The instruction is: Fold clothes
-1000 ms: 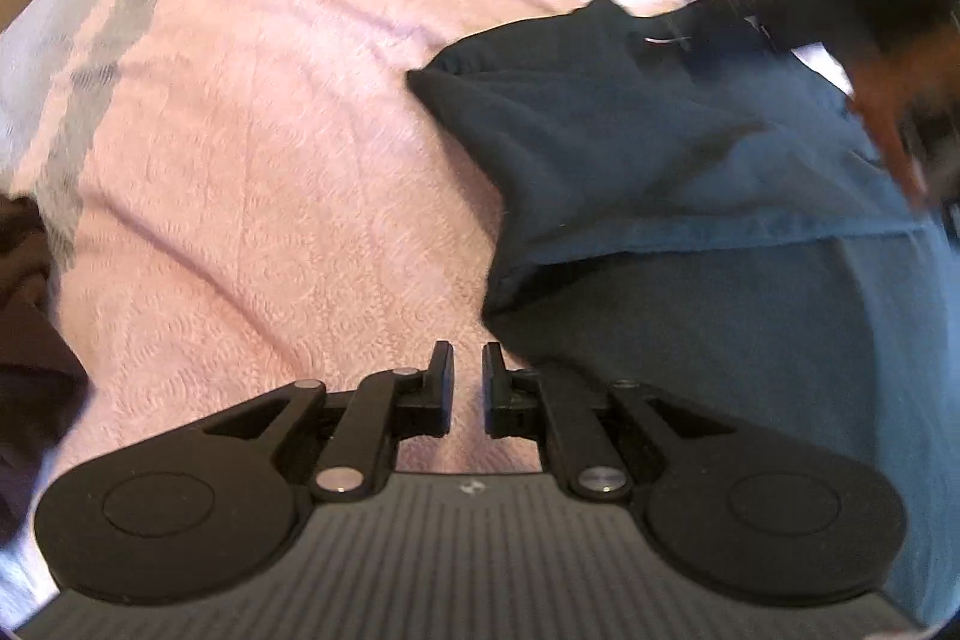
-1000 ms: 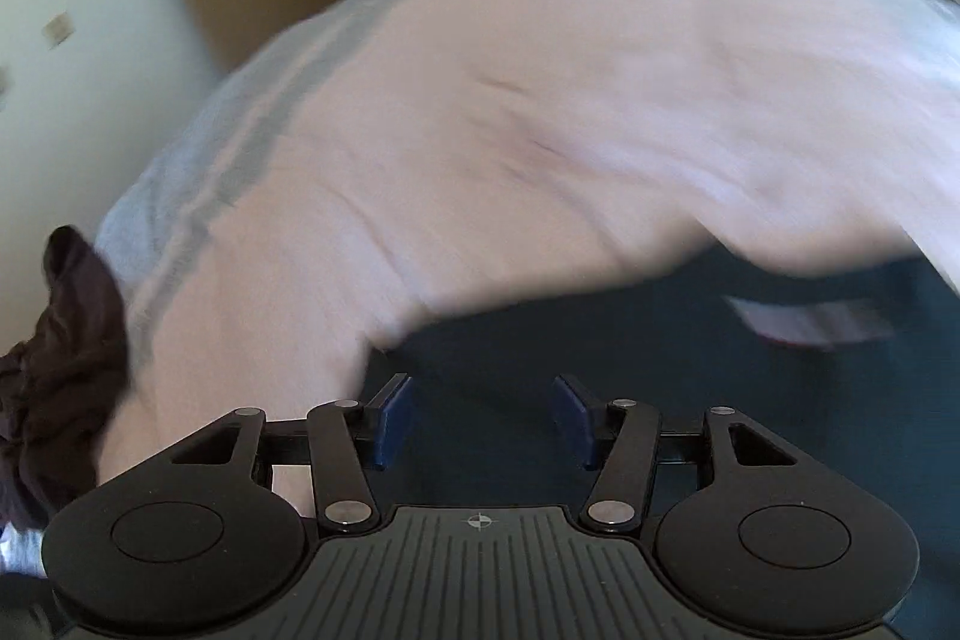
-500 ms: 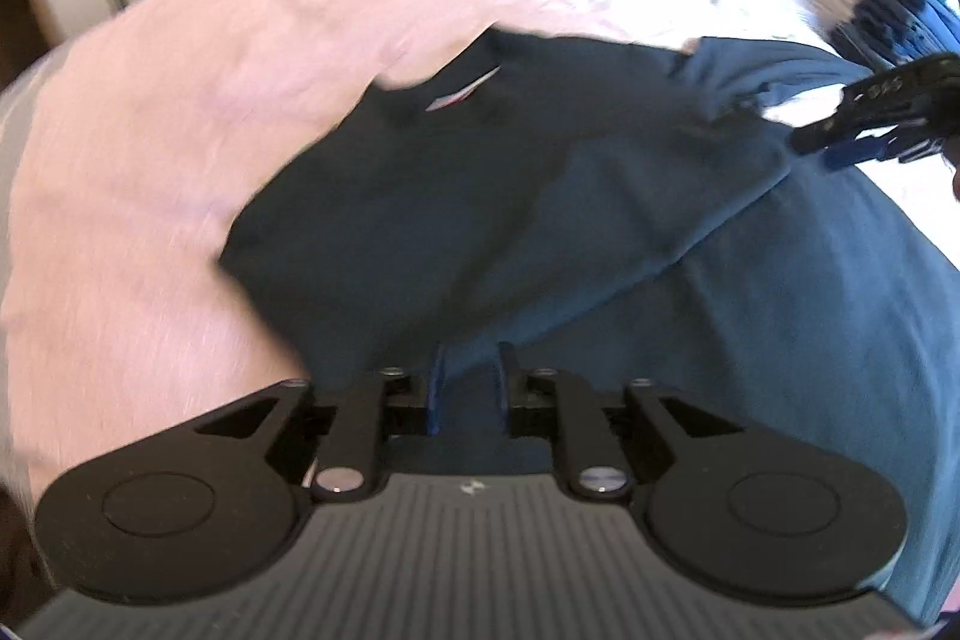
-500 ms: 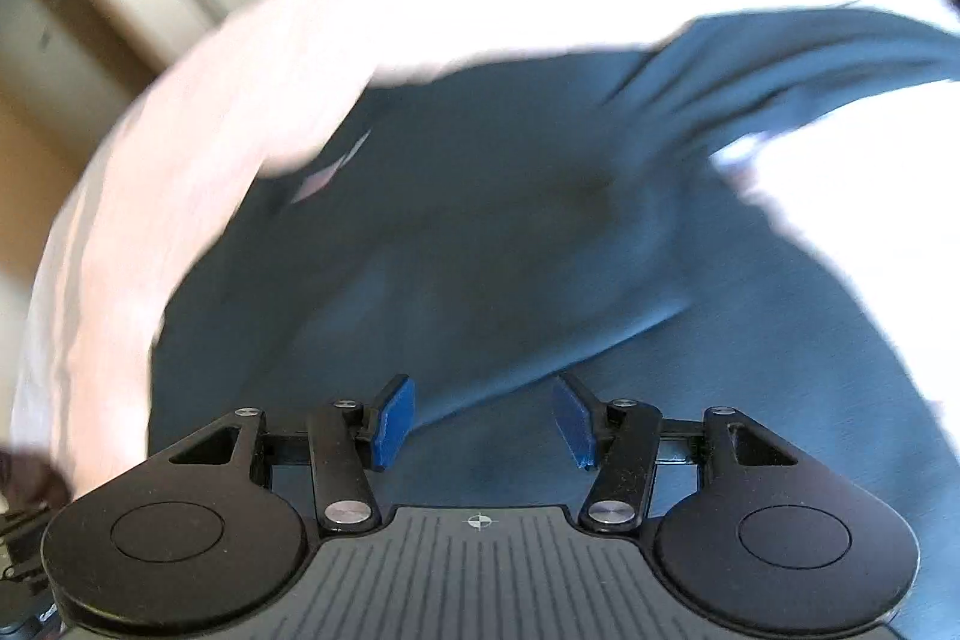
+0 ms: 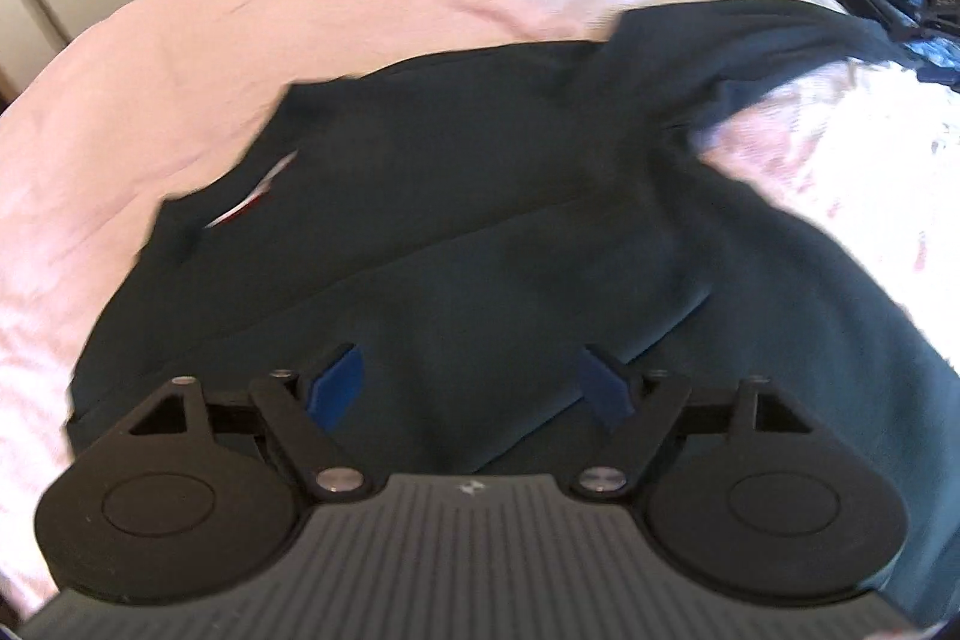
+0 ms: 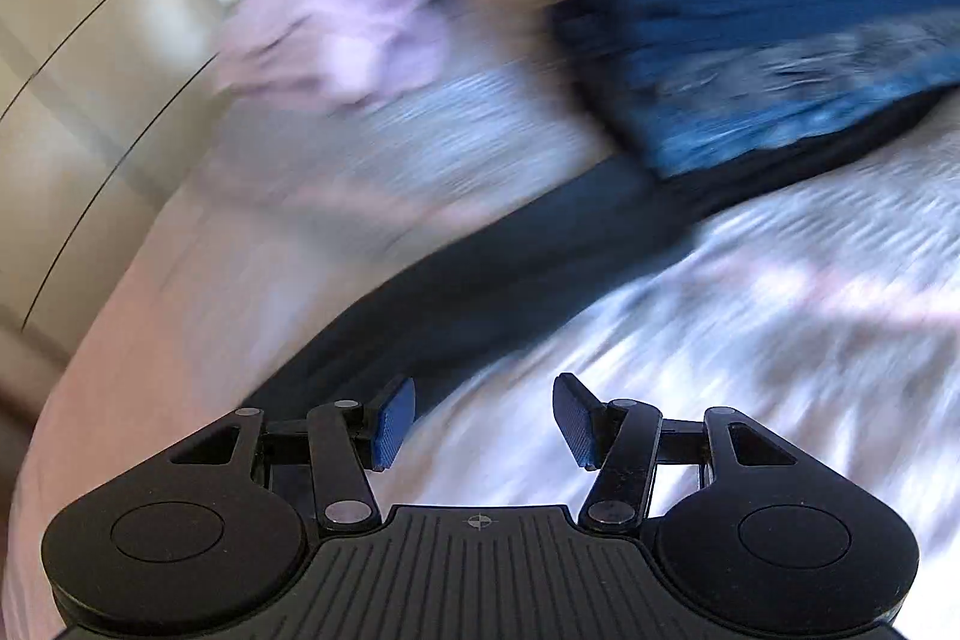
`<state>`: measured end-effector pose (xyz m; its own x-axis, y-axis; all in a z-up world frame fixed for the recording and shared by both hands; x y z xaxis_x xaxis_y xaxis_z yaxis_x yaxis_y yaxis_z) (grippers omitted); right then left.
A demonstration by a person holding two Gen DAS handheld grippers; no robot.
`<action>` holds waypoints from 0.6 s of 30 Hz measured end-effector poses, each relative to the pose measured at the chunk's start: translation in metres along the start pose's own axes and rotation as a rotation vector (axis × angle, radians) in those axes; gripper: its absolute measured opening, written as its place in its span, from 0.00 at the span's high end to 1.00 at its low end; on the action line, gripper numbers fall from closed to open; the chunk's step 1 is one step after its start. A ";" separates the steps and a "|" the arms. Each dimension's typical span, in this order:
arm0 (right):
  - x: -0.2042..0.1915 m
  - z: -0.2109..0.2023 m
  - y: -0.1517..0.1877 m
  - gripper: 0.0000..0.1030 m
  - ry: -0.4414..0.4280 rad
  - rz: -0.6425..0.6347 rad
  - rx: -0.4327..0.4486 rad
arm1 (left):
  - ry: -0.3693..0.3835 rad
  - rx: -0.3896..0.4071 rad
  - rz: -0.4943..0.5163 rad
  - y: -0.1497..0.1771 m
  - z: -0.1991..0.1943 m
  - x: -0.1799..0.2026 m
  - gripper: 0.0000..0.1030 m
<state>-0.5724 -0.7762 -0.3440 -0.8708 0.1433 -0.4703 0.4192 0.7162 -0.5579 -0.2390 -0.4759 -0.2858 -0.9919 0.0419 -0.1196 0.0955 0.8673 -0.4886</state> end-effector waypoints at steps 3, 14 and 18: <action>0.047 0.011 -0.025 0.47 0.011 0.125 0.022 | 0.004 -0.013 0.046 -0.011 0.011 0.021 0.25; -0.023 -0.009 -0.063 0.93 -0.158 -0.043 0.089 | -0.065 -0.016 0.025 -0.009 0.001 -0.001 0.25; -0.166 -0.059 -0.033 0.93 -0.395 -0.358 0.152 | -0.114 0.002 -0.035 0.015 -0.028 -0.045 0.25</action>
<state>-0.4567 -0.7835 -0.2075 -0.8155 -0.3787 -0.4376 0.1727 0.5625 -0.8086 -0.1957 -0.4513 -0.2637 -0.9787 -0.0454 -0.2003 0.0614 0.8660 -0.4963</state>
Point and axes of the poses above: each gripper's, at about its wrist camera, not at the fingertips, and z roughly the way its jaws point, x to its right, y to its underside, the point moved 6 cm from there along z, roughly the way its jaws point, and after that the axes turned 5 degrees about -z, right-handed, at the moved point
